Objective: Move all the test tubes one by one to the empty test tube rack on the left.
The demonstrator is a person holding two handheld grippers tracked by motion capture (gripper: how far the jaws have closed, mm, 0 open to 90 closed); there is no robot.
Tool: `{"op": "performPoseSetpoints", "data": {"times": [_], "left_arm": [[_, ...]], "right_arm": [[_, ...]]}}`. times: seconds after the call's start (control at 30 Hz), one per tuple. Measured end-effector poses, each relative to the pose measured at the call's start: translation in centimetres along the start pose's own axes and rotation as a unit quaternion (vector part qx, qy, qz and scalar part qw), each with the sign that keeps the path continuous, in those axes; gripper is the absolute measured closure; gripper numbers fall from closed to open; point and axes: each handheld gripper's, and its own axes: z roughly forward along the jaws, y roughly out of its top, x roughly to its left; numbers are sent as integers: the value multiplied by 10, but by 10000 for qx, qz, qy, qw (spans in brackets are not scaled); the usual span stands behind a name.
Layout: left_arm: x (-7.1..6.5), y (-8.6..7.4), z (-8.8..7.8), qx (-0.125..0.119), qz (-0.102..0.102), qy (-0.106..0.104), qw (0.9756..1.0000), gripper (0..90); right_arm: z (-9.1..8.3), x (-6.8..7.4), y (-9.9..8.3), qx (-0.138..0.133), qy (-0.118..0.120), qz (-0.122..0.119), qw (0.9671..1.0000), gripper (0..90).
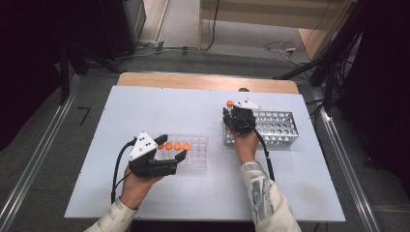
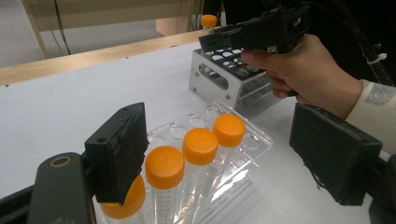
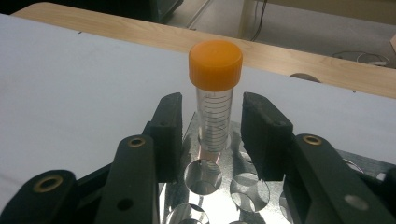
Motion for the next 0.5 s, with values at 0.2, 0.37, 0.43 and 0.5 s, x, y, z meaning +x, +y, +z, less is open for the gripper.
{"op": "performPoseSetpoints", "data": {"times": [0.2,0.37,0.43,0.5], "left_arm": [[0,0,0,-10,8,-8,10000,195],[0,0,0,-1,-9,-22,10000,195],[0,0,0,-6,-2,-23,10000,195],[0,0,0,1,5,-28,10000,195]], "right_arm": [[3,-1,-1,40,-49,23,10000,638],[5,0,-2,70,-42,44,10000,683],[5,0,-3,54,-60,57,10000,701],[6,0,-3,39,-72,68,9999,709]]}}
